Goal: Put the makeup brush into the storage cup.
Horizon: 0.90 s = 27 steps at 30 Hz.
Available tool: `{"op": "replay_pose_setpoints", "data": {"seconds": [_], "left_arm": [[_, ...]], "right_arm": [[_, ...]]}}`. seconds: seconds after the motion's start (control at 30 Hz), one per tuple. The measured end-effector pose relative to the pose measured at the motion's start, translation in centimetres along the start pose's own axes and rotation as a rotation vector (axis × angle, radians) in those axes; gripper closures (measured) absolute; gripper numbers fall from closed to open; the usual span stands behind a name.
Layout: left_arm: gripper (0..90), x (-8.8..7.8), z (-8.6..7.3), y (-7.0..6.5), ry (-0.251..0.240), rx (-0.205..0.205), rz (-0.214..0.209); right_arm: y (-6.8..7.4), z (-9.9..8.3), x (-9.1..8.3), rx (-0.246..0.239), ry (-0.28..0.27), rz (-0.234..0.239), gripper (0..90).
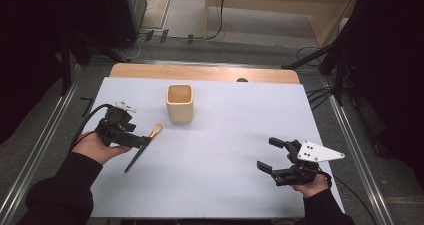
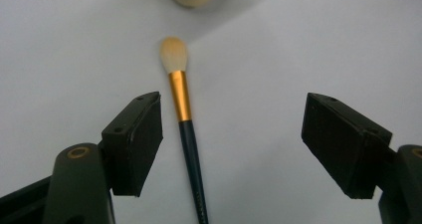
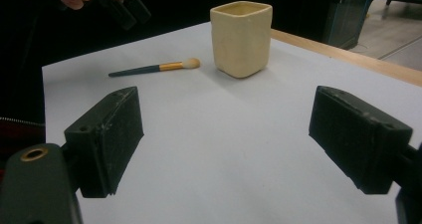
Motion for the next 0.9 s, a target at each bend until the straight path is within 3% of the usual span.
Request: {"op": "replay_pose_setpoints", "data": {"seconds": [0.03,0.1,0.3,0.47,0.5,0.67,0.73,0.9], "left_arm": [[25.3,0.0,0.0,0.0,0.0,0.0,0.0],[25.3,0.6,0.4,0.0,0.065,-0.013,0.005],[25.5,1.5,1.0,0.4,0.141,-0.025,0.009],[25.7,2.1,1.0,0.7,0.166,-0.034,0.016],[25.9,2.4,1.0,1.0,0.189,-0.044,0.018],[25.9,3.0,1.1,1.7,0.212,-0.074,0.017],[26.3,3.4,1.0,1.8,0.244,-0.066,0.024],[27.8,4.0,0.9,2.1,0.263,-0.081,0.025]], "right_arm": [[0.0,0.0,0.0,0.0,0.0,0.0,14.6],[0.0,0.0,0.0,-0.002,0.003,0.0,14.5],[0.0,-0.1,0.1,0.002,0.01,-0.001,14.5],[0.0,-0.1,0.0,0.004,0.016,-0.002,14.5],[0.0,-0.2,0.0,0.004,0.018,-0.003,14.6],[0.0,-0.2,0.1,0.005,0.021,-0.004,14.5],[0.0,-0.2,0.1,0.018,0.028,-0.005,14.5],[0.1,-0.2,0.1,0.023,0.031,-0.001,14.5]]}}
Point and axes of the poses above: each handheld gripper's, and its own axes: x roughly forward along the jaws, z roughly out of its top, y roughly to its left, the point moved 2 cm from there along x, roughly forward along the jaws, and after that the axes turned 11 degrees about -z, right-handed, at the moved point
